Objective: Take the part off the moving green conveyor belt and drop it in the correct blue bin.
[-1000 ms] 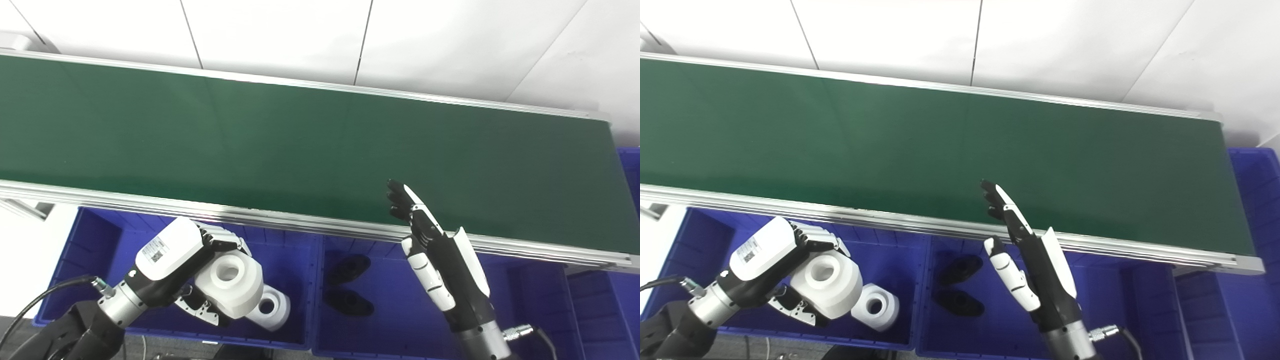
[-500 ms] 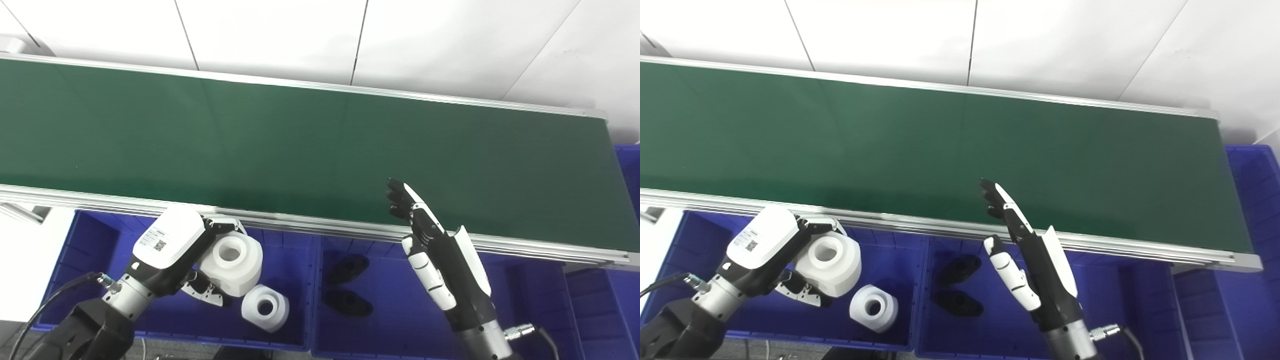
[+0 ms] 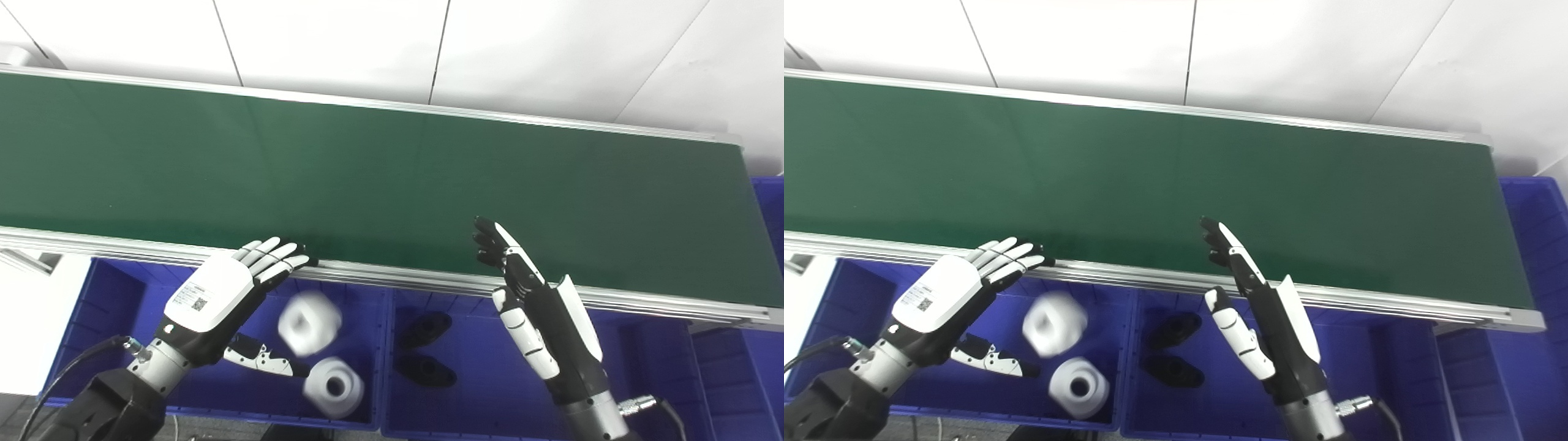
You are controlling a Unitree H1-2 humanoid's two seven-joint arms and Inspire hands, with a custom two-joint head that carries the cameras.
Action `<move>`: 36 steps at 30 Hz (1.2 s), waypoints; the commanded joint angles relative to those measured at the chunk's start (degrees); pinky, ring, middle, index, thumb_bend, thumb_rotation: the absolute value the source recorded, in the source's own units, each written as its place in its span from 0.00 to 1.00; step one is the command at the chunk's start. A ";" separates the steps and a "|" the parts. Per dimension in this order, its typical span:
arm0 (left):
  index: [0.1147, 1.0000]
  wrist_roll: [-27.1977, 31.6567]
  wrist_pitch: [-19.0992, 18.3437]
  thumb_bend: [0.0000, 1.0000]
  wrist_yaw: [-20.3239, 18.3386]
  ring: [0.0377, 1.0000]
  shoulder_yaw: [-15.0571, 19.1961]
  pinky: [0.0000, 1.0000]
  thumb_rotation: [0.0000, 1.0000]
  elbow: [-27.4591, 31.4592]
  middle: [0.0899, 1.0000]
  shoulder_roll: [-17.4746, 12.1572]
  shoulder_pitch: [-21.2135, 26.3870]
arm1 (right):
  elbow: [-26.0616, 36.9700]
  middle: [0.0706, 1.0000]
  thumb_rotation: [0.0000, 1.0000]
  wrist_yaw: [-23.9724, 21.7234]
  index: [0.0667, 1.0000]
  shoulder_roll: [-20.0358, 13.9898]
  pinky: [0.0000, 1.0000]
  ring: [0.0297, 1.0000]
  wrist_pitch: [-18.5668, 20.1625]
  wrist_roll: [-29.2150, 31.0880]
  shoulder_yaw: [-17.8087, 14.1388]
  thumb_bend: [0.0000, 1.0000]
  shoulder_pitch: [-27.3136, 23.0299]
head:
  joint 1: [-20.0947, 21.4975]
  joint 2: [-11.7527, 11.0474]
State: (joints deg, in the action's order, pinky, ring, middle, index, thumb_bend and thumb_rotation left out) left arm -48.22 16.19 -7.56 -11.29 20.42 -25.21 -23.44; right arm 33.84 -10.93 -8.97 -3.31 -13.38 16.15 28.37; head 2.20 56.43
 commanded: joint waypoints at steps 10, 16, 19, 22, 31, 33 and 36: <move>0.83 1.46 0.65 0.69 0.67 0.92 0.77 0.91 0.62 1.52 0.90 0.01 -0.93 | 1.55 0.95 1.00 -0.16 0.94 -0.13 0.89 0.93 -0.51 1.22 0.00 0.43 -0.03 | -0.13 0.17; 0.78 7.16 4.83 0.67 1.64 0.88 0.32 0.87 0.35 0.48 0.86 -1.00 -0.28 | 1.64 0.95 1.00 0.03 0.93 -0.06 0.88 0.93 -0.56 0.82 0.03 0.44 0.24 | 0.02 0.29; 0.71 24.73 8.95 0.62 -2.52 0.74 -2.22 0.67 0.06 -0.32 0.76 -4.03 2.21 | 1.94 0.95 1.00 -0.01 0.93 -0.13 0.88 0.93 -0.46 0.12 0.03 0.43 0.30 | -0.21 0.18; 0.67 43.84 2.64 0.58 -8.73 0.65 -4.07 0.59 0.03 1.93 0.68 -5.22 4.04 | 1.82 0.95 1.00 0.01 0.93 -0.06 0.87 0.93 -0.50 0.22 0.10 0.43 0.37 | -0.43 0.19; 0.93 63.34 -10.64 0.61 -22.27 0.95 -8.17 0.90 0.70 1.51 0.97 -3.58 14.40 | 1.44 0.95 1.00 -0.04 0.93 0.30 0.88 0.93 -1.08 -0.21 0.80 0.44 0.61 | 1.55 0.42; 0.97 62.86 -10.74 0.58 -23.59 0.98 -8.75 0.93 0.74 -0.08 0.99 -2.35 16.15 | 1.84 0.95 1.00 0.03 0.94 0.43 0.88 0.93 -0.73 -0.91 1.02 0.44 0.85 | 2.29 0.50; 0.98 61.86 -10.07 0.52 -24.37 0.98 -8.82 0.94 0.73 -1.72 1.00 -0.81 17.38 | 2.34 0.95 1.00 0.17 0.94 0.35 0.88 0.93 -0.63 -1.76 1.28 0.44 1.24 | 2.41 0.71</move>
State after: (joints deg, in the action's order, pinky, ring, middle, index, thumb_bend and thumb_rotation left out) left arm 13.30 5.23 -31.45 -20.25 18.56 -26.08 -5.38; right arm 34.37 -10.92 -8.75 -3.23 -14.93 17.25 29.04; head 4.75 57.04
